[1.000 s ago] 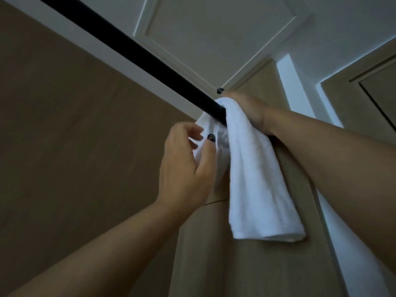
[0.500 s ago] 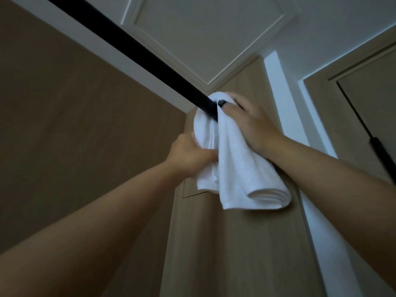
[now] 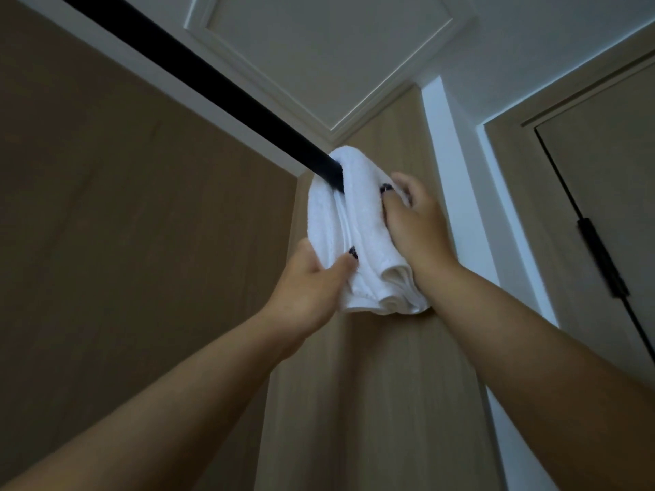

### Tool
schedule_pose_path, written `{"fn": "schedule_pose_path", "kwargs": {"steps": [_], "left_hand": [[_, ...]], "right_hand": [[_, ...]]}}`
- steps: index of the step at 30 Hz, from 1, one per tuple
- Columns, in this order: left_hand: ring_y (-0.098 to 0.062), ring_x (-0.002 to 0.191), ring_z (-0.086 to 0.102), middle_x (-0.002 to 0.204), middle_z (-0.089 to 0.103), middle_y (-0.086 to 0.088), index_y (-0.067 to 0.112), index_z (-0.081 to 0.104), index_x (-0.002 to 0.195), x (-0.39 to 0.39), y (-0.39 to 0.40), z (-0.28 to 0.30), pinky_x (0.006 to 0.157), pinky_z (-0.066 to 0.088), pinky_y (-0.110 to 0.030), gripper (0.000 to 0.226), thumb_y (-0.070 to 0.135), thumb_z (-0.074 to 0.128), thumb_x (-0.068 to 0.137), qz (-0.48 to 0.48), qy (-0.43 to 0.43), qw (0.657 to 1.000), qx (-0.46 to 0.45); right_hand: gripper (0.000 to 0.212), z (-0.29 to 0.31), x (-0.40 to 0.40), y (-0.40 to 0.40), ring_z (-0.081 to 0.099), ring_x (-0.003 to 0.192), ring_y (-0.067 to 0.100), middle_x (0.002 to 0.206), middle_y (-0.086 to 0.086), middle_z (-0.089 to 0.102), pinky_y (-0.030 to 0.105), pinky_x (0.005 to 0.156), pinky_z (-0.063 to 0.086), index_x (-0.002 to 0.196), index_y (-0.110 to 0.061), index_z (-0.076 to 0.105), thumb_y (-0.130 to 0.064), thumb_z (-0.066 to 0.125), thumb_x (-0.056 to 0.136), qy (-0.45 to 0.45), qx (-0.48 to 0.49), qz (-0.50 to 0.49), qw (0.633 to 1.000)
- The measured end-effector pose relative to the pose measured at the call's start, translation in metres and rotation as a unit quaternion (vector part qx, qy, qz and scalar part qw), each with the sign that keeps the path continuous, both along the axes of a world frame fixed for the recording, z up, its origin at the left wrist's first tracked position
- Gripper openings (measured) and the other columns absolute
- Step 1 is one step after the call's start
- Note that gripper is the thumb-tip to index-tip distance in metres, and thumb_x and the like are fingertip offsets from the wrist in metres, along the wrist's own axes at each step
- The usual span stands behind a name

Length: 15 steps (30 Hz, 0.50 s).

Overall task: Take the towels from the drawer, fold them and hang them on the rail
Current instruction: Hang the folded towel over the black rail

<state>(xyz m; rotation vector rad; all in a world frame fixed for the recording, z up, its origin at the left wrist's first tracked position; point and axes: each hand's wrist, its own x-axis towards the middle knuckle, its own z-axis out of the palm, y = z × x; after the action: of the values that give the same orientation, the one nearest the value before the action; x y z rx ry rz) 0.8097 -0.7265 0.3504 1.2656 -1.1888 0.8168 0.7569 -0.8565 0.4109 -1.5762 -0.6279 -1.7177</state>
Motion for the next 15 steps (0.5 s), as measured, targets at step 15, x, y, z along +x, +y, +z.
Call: {"fn": "schedule_pose_path", "kwargs": {"steps": [15], "left_hand": [[-0.022,0.075,0.060,0.087,0.069,-0.026,-0.013,0.064,0.093,-0.034,0.003,-0.017,0.075,0.048,-0.034,0.031,0.016,0.056,0.098,0.069,0.091,0.990,-0.082]], "right_hand": [[0.052,-0.048,0.014,-0.028,0.055,0.126,0.040,0.135,0.021,0.059,0.060,0.111,0.034,0.131,-0.004,0.061,-0.030,0.067,0.086,0.274,0.037,0.569,0.774]]}}
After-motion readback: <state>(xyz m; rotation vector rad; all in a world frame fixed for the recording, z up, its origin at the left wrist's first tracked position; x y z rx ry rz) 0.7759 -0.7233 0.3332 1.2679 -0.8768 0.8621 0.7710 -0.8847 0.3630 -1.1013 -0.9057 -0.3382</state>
